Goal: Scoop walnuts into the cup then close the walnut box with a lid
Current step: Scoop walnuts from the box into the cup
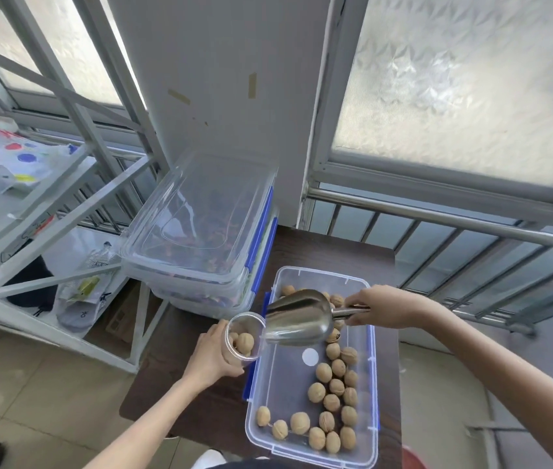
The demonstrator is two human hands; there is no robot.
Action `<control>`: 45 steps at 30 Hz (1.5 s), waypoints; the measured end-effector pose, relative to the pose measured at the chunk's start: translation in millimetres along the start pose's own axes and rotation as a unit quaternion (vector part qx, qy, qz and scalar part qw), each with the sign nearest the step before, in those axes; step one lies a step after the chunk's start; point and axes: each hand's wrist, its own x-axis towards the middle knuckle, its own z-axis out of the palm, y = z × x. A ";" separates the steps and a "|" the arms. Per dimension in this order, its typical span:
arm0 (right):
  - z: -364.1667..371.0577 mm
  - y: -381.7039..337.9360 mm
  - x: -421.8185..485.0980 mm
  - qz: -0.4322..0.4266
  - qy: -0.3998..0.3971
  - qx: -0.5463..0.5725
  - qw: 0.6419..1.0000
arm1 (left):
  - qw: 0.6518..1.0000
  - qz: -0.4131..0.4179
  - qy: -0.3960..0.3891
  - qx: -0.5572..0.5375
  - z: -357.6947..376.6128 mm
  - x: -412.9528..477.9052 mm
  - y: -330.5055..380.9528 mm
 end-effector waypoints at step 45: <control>225.5 -51.2 32.7 0.426 0.083 0.366 0.823 | 0.977 0.170 -0.126 0.018 -19.3 28.9 -17.9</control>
